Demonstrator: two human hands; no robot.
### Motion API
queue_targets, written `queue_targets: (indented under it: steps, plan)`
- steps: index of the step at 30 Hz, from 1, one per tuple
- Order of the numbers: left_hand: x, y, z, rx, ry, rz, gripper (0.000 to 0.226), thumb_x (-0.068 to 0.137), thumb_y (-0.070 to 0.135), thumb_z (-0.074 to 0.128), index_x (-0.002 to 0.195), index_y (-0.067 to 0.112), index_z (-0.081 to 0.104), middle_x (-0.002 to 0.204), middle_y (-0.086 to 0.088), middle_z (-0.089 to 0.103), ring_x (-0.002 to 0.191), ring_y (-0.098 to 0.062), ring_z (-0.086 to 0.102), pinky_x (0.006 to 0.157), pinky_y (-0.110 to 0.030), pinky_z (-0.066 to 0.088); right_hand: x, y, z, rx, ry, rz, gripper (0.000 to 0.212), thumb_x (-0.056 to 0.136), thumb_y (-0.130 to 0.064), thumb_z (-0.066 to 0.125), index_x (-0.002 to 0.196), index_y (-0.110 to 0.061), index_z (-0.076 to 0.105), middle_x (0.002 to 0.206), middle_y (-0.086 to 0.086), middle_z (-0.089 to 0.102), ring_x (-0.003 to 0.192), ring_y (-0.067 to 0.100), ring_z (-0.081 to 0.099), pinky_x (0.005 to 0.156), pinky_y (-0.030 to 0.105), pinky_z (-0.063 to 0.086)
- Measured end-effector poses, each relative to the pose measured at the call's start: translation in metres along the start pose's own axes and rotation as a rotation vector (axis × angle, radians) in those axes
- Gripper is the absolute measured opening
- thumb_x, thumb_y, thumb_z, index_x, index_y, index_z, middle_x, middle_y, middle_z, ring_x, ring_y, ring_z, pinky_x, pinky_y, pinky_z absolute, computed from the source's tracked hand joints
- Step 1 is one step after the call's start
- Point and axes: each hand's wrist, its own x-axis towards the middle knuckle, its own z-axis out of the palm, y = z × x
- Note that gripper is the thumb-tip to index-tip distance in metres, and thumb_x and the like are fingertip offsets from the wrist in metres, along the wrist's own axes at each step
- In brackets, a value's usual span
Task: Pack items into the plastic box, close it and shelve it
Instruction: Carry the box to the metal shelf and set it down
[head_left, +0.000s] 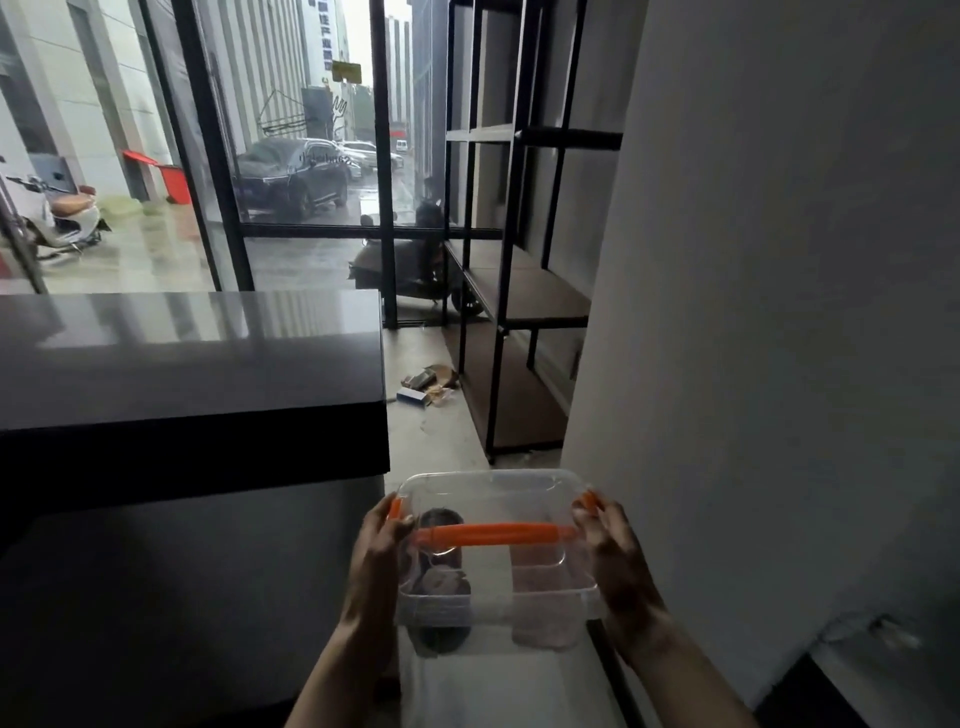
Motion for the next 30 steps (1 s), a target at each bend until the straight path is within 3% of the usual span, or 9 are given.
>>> queue_targets:
  steps: [2,7,9,14,18,20,23,26,30]
  plan:
    - [0.035,0.002,0.009,0.020,-0.006,-0.002,0.074,0.079,0.045,0.056,0.147,0.017,0.049,0.137,-0.016,0.062,0.118,-0.035,0.064,0.092,-0.055,0.056,0.035,-0.003,0.006,0.006,0.022,0.014,0.044,0.102,-0.029,0.052,0.145,-0.024,0.043,0.142,0.008,0.053,0.118,0.026,0.058,0.087,0.039,0.049]
    - [0.120,-0.009,0.036,0.023,-0.013,-0.021,0.077,0.077,0.053,0.057,0.147,0.021,0.049,0.135,-0.013,0.062,0.120,-0.034,0.062,0.087,-0.044,0.054,0.126,0.004,0.016,0.025,0.092,0.086,0.037,0.098,-0.030,0.058,0.127,-0.014,0.042,0.123,0.018,0.061,0.103,0.030,0.064,0.065,0.034,0.049]
    - [0.161,-0.013,0.051,0.043,-0.003,-0.029,0.081,0.074,0.056,0.060,0.146,0.019,0.051,0.136,-0.017,0.062,0.118,-0.034,0.063,0.088,-0.044,0.054,0.169,0.006,0.019,0.032,0.082,0.101,0.037,0.098,-0.032,0.059,0.123,-0.012,0.041,0.119,0.018,0.062,0.103,0.031,0.064,0.066,0.035,0.050]
    - [0.290,-0.015,0.111,0.064,0.026,-0.013,0.071,0.078,0.044,0.055,0.142,0.014,0.052,0.130,-0.016,0.064,0.106,-0.026,0.068,0.062,-0.025,0.055,0.315,-0.001,0.018,0.033,0.053,0.063,0.038,0.099,-0.035,0.056,0.125,-0.013,0.039,0.118,0.015,0.059,0.097,0.026,0.063,0.065,0.035,0.050]
    - [0.391,-0.003,0.156,0.051,0.085,0.002,0.076,0.078,0.043,0.054,0.149,0.019,0.047,0.136,-0.016,0.060,0.119,-0.033,0.062,0.073,-0.032,0.051,0.435,-0.023,0.025,0.032,0.010,0.059,0.043,0.097,-0.042,0.056,0.126,-0.015,0.040,0.119,0.014,0.060,0.104,0.032,0.062,0.086,0.051,0.055]
    - [0.437,0.004,0.173,0.039,0.104,-0.001,0.078,0.078,0.041,0.054,0.152,0.020,0.044,0.139,-0.015,0.059,0.122,-0.031,0.060,0.074,-0.031,0.050,0.488,-0.034,0.030,0.042,-0.015,0.060,0.043,0.096,-0.045,0.057,0.125,-0.018,0.040,0.116,0.011,0.060,0.104,0.031,0.062,0.089,0.057,0.055]
    - [0.493,0.010,0.190,0.029,0.149,-0.009,0.076,0.078,0.042,0.053,0.151,0.022,0.044,0.137,-0.013,0.060,0.121,-0.032,0.060,0.073,-0.032,0.050,0.555,-0.047,0.044,0.045,-0.071,0.090,0.042,0.094,-0.048,0.059,0.122,-0.023,0.040,0.108,0.005,0.059,0.099,0.027,0.062,0.082,0.052,0.057]
    - [0.557,0.009,0.198,0.025,0.176,-0.021,0.070,0.080,0.042,0.054,0.147,0.022,0.049,0.134,-0.013,0.063,0.121,-0.032,0.062,0.073,-0.035,0.052,0.622,-0.051,0.063,0.045,-0.126,0.090,0.041,0.094,-0.049,0.059,0.120,-0.025,0.039,0.106,0.002,0.058,0.100,0.027,0.061,0.085,0.051,0.056]
    - [0.661,-0.003,0.197,0.041,0.195,-0.007,0.063,0.082,0.040,0.056,0.142,0.020,0.054,0.132,-0.013,0.066,0.121,-0.032,0.064,0.075,-0.035,0.053,0.718,-0.046,0.102,0.019,-0.105,0.033,0.039,0.094,-0.048,0.059,0.116,-0.022,0.042,0.103,0.002,0.061,0.089,0.016,0.061,0.070,0.037,0.052]
